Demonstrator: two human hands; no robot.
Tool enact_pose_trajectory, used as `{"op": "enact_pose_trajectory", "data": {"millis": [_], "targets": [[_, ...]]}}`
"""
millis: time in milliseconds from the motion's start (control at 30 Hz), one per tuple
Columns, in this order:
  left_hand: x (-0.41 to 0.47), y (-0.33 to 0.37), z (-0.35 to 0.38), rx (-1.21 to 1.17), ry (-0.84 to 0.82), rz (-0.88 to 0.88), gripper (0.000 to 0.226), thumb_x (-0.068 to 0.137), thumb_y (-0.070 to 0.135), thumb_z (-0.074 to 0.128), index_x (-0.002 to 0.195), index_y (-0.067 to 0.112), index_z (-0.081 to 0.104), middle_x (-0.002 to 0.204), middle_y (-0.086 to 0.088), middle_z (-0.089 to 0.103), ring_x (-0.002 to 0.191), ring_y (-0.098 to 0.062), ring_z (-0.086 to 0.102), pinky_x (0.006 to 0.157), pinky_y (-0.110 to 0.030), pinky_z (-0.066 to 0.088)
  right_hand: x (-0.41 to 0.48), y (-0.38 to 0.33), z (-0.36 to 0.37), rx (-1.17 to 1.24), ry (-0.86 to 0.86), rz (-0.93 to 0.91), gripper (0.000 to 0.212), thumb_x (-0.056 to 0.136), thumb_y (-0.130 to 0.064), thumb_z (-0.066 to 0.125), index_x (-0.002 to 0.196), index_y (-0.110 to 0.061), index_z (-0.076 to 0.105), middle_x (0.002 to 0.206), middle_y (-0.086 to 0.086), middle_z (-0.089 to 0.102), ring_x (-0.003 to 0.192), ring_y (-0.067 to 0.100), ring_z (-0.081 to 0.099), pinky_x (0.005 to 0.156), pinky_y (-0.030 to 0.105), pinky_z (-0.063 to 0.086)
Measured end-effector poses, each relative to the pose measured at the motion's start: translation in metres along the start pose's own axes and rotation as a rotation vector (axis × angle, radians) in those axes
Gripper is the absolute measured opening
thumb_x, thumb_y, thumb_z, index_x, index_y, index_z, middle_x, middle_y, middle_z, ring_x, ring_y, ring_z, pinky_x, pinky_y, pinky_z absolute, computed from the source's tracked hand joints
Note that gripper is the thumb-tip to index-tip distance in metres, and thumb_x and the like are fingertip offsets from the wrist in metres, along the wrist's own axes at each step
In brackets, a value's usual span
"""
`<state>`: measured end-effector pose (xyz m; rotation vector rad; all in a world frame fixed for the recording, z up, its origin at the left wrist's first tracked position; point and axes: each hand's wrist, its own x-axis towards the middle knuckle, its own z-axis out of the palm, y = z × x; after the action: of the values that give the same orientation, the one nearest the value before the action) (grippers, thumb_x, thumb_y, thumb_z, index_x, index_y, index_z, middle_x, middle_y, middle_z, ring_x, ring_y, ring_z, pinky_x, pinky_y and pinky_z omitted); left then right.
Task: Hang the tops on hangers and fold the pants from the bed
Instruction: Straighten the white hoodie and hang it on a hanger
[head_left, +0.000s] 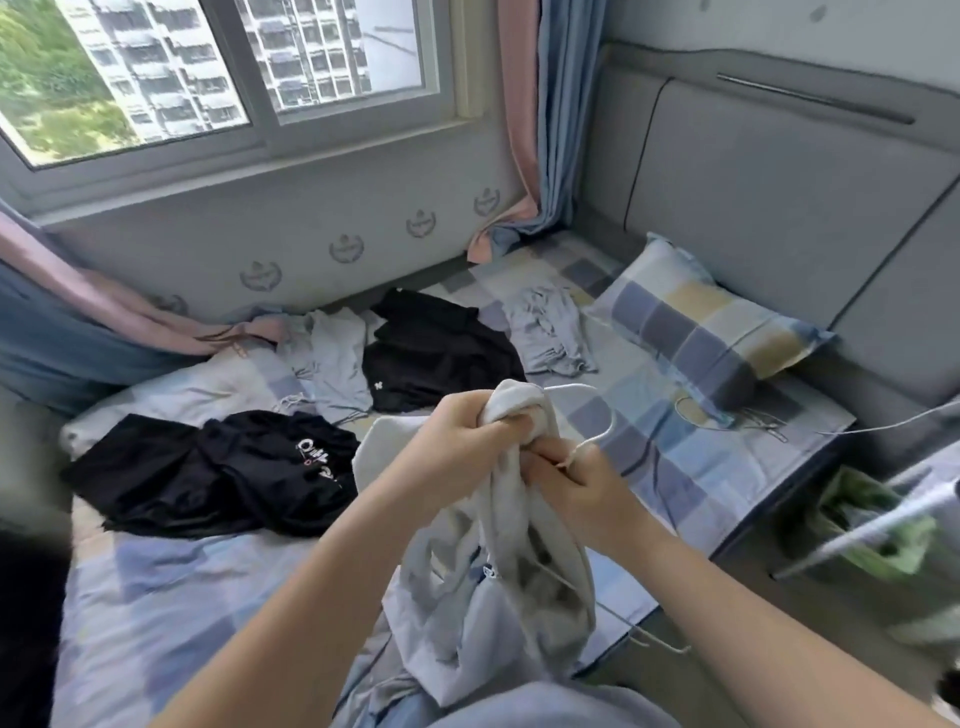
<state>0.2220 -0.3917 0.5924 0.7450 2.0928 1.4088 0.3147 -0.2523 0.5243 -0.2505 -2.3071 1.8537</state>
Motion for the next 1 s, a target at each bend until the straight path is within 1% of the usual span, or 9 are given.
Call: {"op": "enact_pose_trajectory", "data": {"millis": [100,200,267,367,467,567,700,800,1000], "targets": [[-0.004,-0.005,0.006,0.351,-0.056,0.187,0.021,0.092,0.027,0.063,0.080,0.010,0.063,0.073,0.009,0.058,0.066,-0.008,0.051,0.062,-0.032,0.044,-0.007,-0.004,-0.009,0.118,0.026,-0.012,0.026,0.092,-0.032,0.057,0.078,-0.011,0.065,0.053,-0.006,0.033,0.049,0.010,0.027,0.047,0.024,0.024],[-0.004,-0.009,-0.008,0.915,0.087,0.530,0.048,0.086,0.069,0.049,0.088,0.027,0.071,0.106,0.013,0.058,0.103,-0.017,0.051,0.089,-0.035,0.041,-0.012,-0.016,-0.028,0.123,-0.048,-0.061,0.026,0.095,-0.022,0.056,0.075,-0.010,0.067,0.050,-0.011,0.037,0.045,0.005,0.029,0.045,0.018,0.025],[0.003,-0.010,-0.024,1.038,-0.032,0.517,0.065,0.079,0.087,0.037,0.101,0.036,0.071,0.115,0.016,0.058,0.118,-0.016,0.048,0.100,-0.037,0.036,-0.013,-0.023,-0.037,0.047,-0.067,-0.094,0.028,0.095,-0.018,0.057,0.072,-0.004,0.066,0.047,-0.017,0.042,0.043,0.000,0.034,0.046,0.012,0.028],[0.012,-0.023,-0.029,1.008,-0.201,0.386,0.072,0.076,0.088,0.033,0.098,0.027,0.062,0.087,0.012,0.063,0.085,-0.010,0.057,0.070,-0.029,0.045,-0.014,-0.024,-0.045,-0.001,-0.078,-0.077,0.032,0.095,-0.024,0.062,0.082,0.004,0.069,0.046,-0.014,0.034,0.041,0.003,0.026,0.044,0.016,0.024],[0.015,-0.036,-0.032,0.862,-0.078,0.409,0.060,0.077,0.083,0.041,0.074,0.024,0.045,0.063,0.007,0.052,0.062,-0.014,0.046,0.054,-0.029,0.036,-0.016,-0.014,-0.060,-0.063,-0.057,-0.037,0.027,0.098,-0.027,0.061,0.091,-0.004,0.072,0.053,-0.006,0.033,0.048,0.011,0.028,0.047,0.020,0.025],[0.012,-0.042,-0.039,0.690,-0.004,0.357,0.054,0.078,0.079,0.054,0.067,0.030,0.035,0.061,0.009,0.046,0.055,-0.016,0.041,0.051,-0.032,0.035,-0.025,0.000,-0.078,-0.082,0.026,0.031,0.028,0.102,-0.025,0.051,0.087,-0.009,0.068,0.058,0.006,0.032,0.054,0.024,0.026,0.051,0.034,0.023],[0.002,-0.042,-0.015,0.633,-0.005,0.293,0.054,0.083,0.069,0.059,0.065,0.027,0.031,0.054,0.003,0.036,0.052,-0.019,0.037,0.051,-0.043,0.038,-0.031,0.012,-0.078,-0.117,0.076,0.031,0.037,0.099,-0.034,0.047,0.075,-0.007,0.056,0.059,-0.001,0.036,0.057,0.021,0.032,0.055,0.033,0.028],[-0.001,-0.041,0.005,0.540,0.020,0.248,0.053,0.084,0.061,0.065,0.063,0.024,0.033,0.051,0.005,0.038,0.049,-0.018,0.034,0.049,-0.039,0.033,-0.025,0.014,-0.055,-0.166,0.014,0.008,0.037,0.104,-0.029,0.047,0.071,-0.013,0.052,0.062,0.006,0.037,0.060,0.018,0.035,0.060,0.032,0.031],[0.004,-0.046,0.007,0.467,-0.030,0.190,0.035,0.086,0.051,0.070,0.062,0.039,0.048,0.050,0.012,0.041,0.046,-0.010,0.035,0.051,-0.032,0.030,-0.024,0.017,-0.054,-0.211,0.013,0.034,0.020,0.101,-0.019,0.055,0.091,-0.015,0.071,0.074,0.000,0.058,0.071,0.013,0.052,0.071,0.032,0.041]]}}
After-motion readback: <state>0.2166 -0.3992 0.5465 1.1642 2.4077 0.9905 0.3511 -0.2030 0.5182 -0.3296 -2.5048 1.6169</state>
